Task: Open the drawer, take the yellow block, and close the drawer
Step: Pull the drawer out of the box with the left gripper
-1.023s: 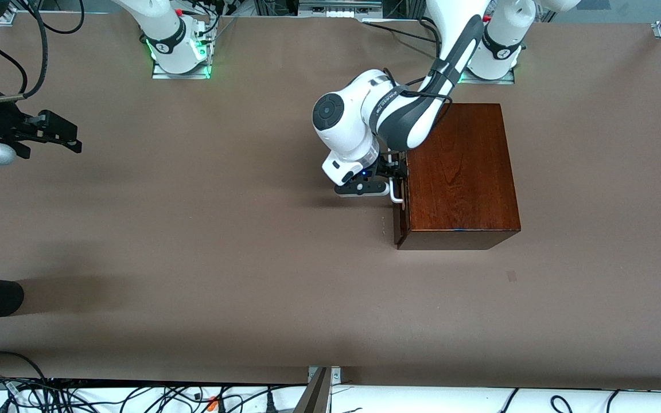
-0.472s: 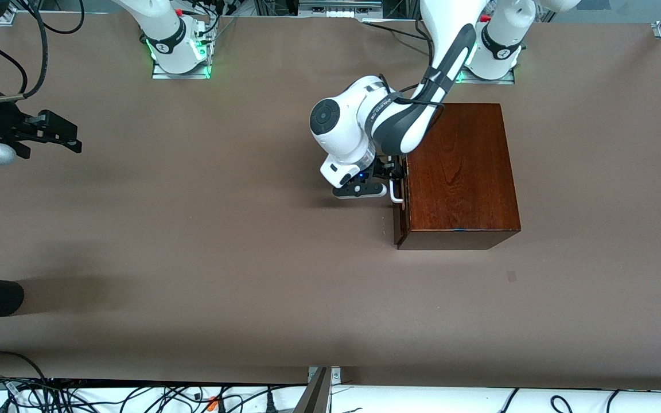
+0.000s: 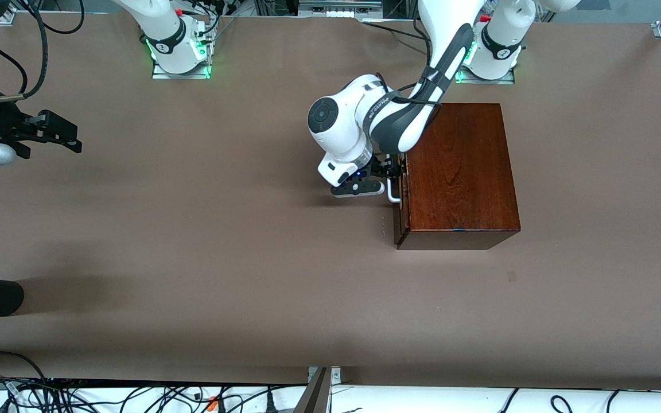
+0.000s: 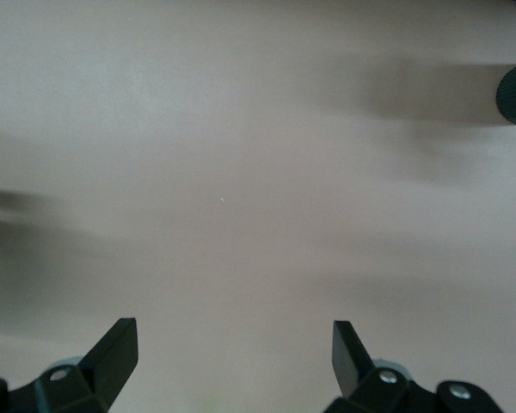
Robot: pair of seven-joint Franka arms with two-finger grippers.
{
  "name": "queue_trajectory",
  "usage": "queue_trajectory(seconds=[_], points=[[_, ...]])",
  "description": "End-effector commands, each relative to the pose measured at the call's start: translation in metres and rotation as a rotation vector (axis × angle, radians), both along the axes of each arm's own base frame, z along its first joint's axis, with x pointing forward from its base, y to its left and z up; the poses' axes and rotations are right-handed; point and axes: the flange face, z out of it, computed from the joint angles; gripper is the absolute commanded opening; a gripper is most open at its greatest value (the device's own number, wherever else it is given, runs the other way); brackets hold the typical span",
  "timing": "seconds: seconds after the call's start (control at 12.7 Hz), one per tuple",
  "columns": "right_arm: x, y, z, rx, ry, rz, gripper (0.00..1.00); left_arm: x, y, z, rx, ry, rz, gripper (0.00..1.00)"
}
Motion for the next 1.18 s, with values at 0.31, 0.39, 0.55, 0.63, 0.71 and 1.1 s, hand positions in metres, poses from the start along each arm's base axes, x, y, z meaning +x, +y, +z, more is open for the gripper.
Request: queue_trajectory(seconds=[0.31,0.39,0.55,0.63,0.71,1.1], points=[[-0.002,-0.002,0.002,0.02,0.004,-0.005,1.0,-0.011,-0.039,0.024,-0.153,-0.009,0.045,1.0],[-0.002,-0.002,0.002,0.02,0.006,-0.005,1.0,-0.012,-0.044,0.028,-0.178,0.002,0.058,1.0],[-0.002,-0.001,0.002,0.02,0.006,-0.003,1.0,-0.013,-0.052,0.036,-0.21,0.005,0.065,1.0],[-0.002,-0.001,0.002,0.022,0.006,-0.003,1.0,-0.013,-0.054,0.037,-0.215,0.003,0.066,1.0],[-0.002,-0.001,0.002,0.02,0.006,-0.003,1.0,-0.015,-0.06,0.037,-0.239,-0.004,0.063,1.0],[-0.002,-0.002,0.001,0.02,0.007,-0.005,1.0,-0.025,-0.074,0.019,-0.262,-0.004,0.079,1.0]])
